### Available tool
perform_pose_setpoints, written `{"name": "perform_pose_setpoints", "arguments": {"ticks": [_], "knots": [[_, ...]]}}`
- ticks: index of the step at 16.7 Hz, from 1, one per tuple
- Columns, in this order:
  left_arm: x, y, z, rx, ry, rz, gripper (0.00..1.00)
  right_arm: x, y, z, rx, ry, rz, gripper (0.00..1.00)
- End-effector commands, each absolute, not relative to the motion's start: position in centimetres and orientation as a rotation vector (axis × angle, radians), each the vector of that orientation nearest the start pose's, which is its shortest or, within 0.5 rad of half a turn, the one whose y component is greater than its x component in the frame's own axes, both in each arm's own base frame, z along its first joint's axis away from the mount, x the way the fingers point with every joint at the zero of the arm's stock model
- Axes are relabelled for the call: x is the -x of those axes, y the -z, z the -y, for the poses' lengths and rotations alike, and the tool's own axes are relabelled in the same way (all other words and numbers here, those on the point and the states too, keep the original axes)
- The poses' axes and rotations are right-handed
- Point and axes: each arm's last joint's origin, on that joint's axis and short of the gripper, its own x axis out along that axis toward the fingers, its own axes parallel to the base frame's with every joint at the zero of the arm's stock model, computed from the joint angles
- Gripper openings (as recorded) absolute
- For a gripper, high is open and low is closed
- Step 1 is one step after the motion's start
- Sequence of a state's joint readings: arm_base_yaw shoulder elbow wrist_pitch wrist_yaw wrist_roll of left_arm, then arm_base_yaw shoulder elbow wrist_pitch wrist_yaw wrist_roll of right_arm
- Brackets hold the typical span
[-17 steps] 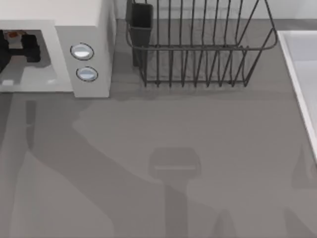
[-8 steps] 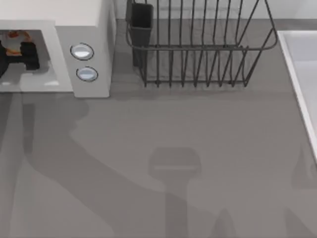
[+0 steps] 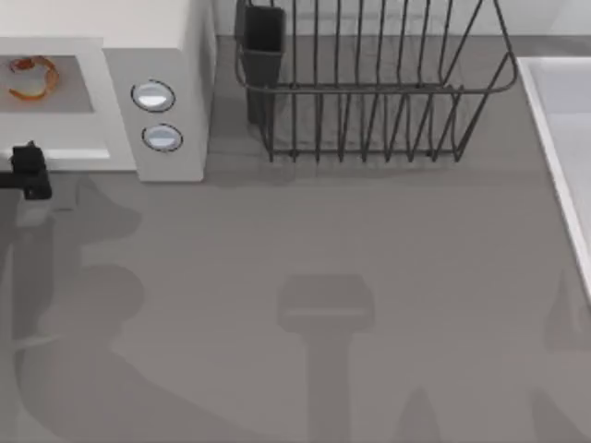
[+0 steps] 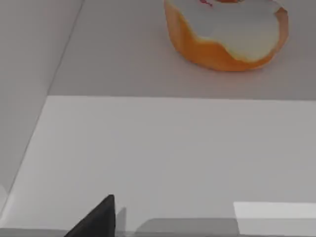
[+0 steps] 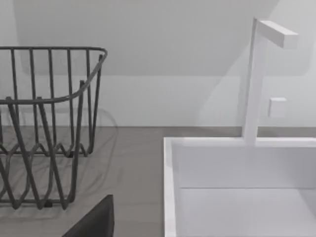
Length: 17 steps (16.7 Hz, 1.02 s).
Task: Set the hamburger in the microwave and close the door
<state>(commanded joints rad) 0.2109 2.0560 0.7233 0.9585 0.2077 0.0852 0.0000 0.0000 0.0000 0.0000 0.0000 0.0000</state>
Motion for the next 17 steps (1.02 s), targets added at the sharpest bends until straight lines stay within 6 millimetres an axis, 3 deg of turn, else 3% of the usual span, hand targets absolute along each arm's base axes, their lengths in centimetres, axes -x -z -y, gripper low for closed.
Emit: {"name": "perform_pose_setpoints", "arguments": {"ticks": [4, 7, 13, 17], "knots": [[-29.6, -7.3, -6.8, 0.006, -0.008, -0.362, 1.00, -10.6, -16.0, 0.1, 0.000, 0.000, 0.000, 1.00], [-27.4, -7.4, -6.6, 0.005, -0.009, -0.357, 1.00, -10.6, -16.0, 0.1, 0.000, 0.000, 0.000, 1.00], [-27.3, -7.4, -6.4, 0.005, -0.005, -0.360, 1.00, -10.6, -16.0, 0.1, 0.000, 0.000, 0.000, 1.00], [-27.7, -8.9, -6.5, 0.006, -0.005, -0.361, 1.00, -10.6, -16.0, 0.1, 0.000, 0.000, 0.000, 1.00]]}}
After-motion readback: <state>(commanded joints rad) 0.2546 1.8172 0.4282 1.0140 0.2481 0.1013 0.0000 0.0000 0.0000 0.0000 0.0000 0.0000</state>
